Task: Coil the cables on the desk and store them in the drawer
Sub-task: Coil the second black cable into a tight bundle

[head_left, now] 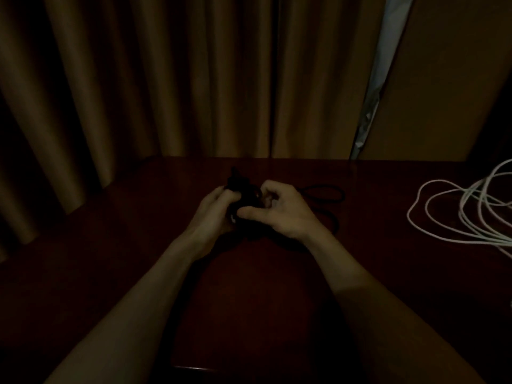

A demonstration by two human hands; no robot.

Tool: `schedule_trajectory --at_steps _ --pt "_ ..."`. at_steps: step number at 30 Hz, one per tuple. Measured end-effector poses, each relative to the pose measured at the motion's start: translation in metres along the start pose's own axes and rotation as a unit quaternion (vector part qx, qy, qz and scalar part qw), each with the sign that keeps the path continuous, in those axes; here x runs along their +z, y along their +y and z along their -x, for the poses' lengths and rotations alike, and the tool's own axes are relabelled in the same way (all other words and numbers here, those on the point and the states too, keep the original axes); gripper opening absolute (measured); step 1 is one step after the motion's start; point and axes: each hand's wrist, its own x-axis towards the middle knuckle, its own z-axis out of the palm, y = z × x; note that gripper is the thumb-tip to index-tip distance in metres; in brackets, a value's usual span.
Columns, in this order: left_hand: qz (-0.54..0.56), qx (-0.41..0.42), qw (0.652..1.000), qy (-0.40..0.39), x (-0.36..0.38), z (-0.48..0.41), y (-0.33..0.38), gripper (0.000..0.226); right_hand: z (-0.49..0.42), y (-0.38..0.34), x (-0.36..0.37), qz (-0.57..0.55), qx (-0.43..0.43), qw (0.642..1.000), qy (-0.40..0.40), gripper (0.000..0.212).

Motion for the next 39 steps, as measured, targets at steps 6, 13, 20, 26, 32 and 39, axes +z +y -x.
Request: schedule_trajectory --at_steps 6,13,20,26,32,39 --pt "0.0 0.009 1.0 0.003 0.004 0.002 0.002 0.061 0.002 -0.003 -0.002 0.066 -0.047 0.997 0.009 0.043" --pt "0.072 0.021 0.997 0.03 0.002 0.004 0.004 0.07 0.003 -0.008 -0.002 -0.045 -0.045 0.997 -0.042 0.037" --pt "0.121 0.037 0.991 -0.036 -0.003 0.008 0.009 0.058 0.005 -0.008 -0.018 -0.115 0.003 0.988 -0.1 0.033" --pt "0.131 -0.004 0.991 -0.013 -0.003 0.004 0.005 0.062 0.002 -0.005 -0.011 -0.066 -0.025 0.998 -0.005 0.024" --pt "0.09 0.018 0.992 0.084 -0.002 0.003 0.006 0.067 0.0 -0.009 -0.008 0.018 -0.05 0.996 0.078 0.015" --pt "0.124 -0.004 0.99 0.073 -0.001 0.003 0.009 0.077 0.001 -0.011 -0.002 0.101 -0.078 0.986 0.111 0.005"
